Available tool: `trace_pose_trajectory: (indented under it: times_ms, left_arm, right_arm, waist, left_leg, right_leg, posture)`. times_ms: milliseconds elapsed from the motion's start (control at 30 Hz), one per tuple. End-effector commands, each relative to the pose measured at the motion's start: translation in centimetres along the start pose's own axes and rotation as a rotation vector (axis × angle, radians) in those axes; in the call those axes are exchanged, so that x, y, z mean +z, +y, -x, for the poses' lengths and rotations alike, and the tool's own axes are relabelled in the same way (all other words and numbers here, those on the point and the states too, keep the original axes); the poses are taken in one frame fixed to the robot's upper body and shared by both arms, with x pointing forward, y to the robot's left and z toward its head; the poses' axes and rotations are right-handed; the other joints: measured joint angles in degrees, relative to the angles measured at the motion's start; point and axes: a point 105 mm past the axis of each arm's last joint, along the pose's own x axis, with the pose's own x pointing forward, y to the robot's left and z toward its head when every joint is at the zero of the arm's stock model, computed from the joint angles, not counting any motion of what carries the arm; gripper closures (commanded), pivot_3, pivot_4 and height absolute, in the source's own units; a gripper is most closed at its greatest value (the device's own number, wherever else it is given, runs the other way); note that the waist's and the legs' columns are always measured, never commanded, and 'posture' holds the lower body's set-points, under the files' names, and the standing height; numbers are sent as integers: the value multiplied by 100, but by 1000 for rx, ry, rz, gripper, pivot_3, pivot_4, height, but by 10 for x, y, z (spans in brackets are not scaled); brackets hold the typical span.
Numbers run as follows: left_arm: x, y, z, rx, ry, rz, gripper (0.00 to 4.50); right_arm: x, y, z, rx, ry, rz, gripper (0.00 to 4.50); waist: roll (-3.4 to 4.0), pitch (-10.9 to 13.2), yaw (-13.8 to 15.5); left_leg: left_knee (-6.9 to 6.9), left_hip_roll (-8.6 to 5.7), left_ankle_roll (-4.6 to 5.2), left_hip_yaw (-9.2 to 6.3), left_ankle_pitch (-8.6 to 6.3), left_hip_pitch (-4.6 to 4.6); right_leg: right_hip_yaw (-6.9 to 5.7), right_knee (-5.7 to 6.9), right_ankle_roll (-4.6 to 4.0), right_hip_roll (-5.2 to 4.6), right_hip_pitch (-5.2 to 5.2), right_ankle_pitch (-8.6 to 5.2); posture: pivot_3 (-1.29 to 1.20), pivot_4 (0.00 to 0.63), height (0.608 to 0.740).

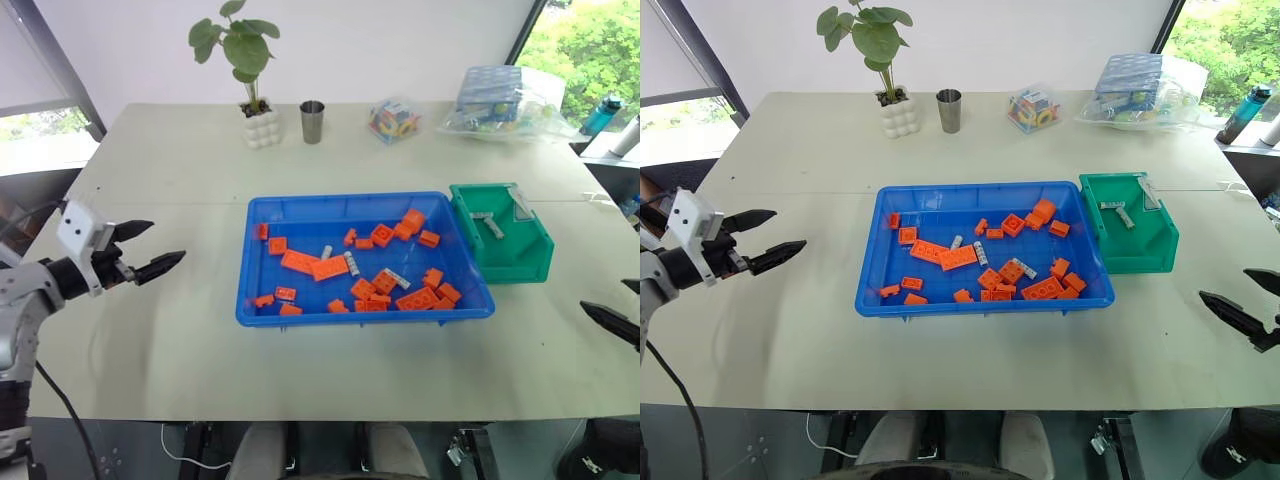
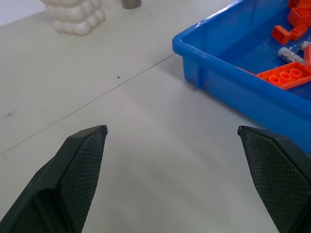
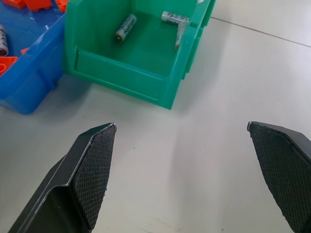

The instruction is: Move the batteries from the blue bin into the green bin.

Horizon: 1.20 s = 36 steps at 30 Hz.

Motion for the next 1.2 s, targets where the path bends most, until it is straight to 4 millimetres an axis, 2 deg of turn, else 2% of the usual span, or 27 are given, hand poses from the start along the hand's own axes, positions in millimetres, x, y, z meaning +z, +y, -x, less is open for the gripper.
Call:
trace_pose_trajectory:
  times_ms: [33,200,500,633,800,833,933,1000,1100,1200]
  left_arm:
    - [17,4,5,29,-44,-49,0]
    - [22,9,2,65,-50,-39,0]
    - [24,-7,-4,10,-72,3,0]
    - [30,-6,-6,5,-87,15,0]
    - [37,-10,-8,-40,-96,13,0]
    - [40,-14,-8,-70,-94,7,0]
    - [50,-37,-9,-227,-73,-20,0]
    - [53,-48,-10,-294,-57,-37,0]
    - [60,-70,-11,-433,-33,-94,0]
    - [69,-81,-15,-501,-45,-118,0]
  right_arm:
    - [12,0,0,2,-19,50,44]
    - [13,0,-2,-9,-23,48,44]
    - [23,-4,0,-37,-51,22,44]
    - [25,-3,0,-46,-38,54,44]
    - [39,1,-3,-19,-55,83,44]
    - [47,4,-6,7,-66,102,44]
    - [83,30,-23,167,-109,213,44]
    - [99,44,-32,246,-125,266,44]
    - [134,88,-63,436,-195,402,44]
    - [154,126,-92,571,-232,486,44]
  waist:
    - [0,0,9]
    - [0,0,5]
    - [-3,2,4]
    - [-1,3,7]
    - [-1,3,3]
    - [-1,3,2]
    - [4,10,-36]
    - [9,14,-43]
    - [10,19,-53]
    - [7,33,-34]
  left_leg:
    - [0,0,0,0,0,0]
    - [0,-1,0,0,0,0]
    - [2,-1,-4,1,2,0]
    - [2,-1,-4,1,3,0]
    - [2,-1,-6,1,3,0]
    - [2,-1,-6,1,4,0]
    - [5,-1,-25,2,15,0]
    - [5,1,-27,3,16,1]
    - [5,5,-31,2,19,3]
    - [8,4,-33,3,20,0]
  right_leg:
    - [0,0,0,0,0,0]
    - [0,0,0,0,1,0]
    - [0,1,1,1,1,1]
    - [0,1,1,1,2,1]
    - [0,2,1,2,1,1]
    - [0,2,1,2,1,1]
    - [0,3,1,3,0,1]
    - [0,4,1,5,-2,1]
    - [0,6,1,9,-1,1]
    - [0,7,1,9,-6,0]
  posture:
    - [0,150,716]
    - [0,150,716]
    - [0,150,716]
    - [0,150,716]
    - [0,150,716]
    - [0,150,716]
    - [0,150,716]
    - [0,150,716]
    - [0,150,716]
    - [0,150,716]
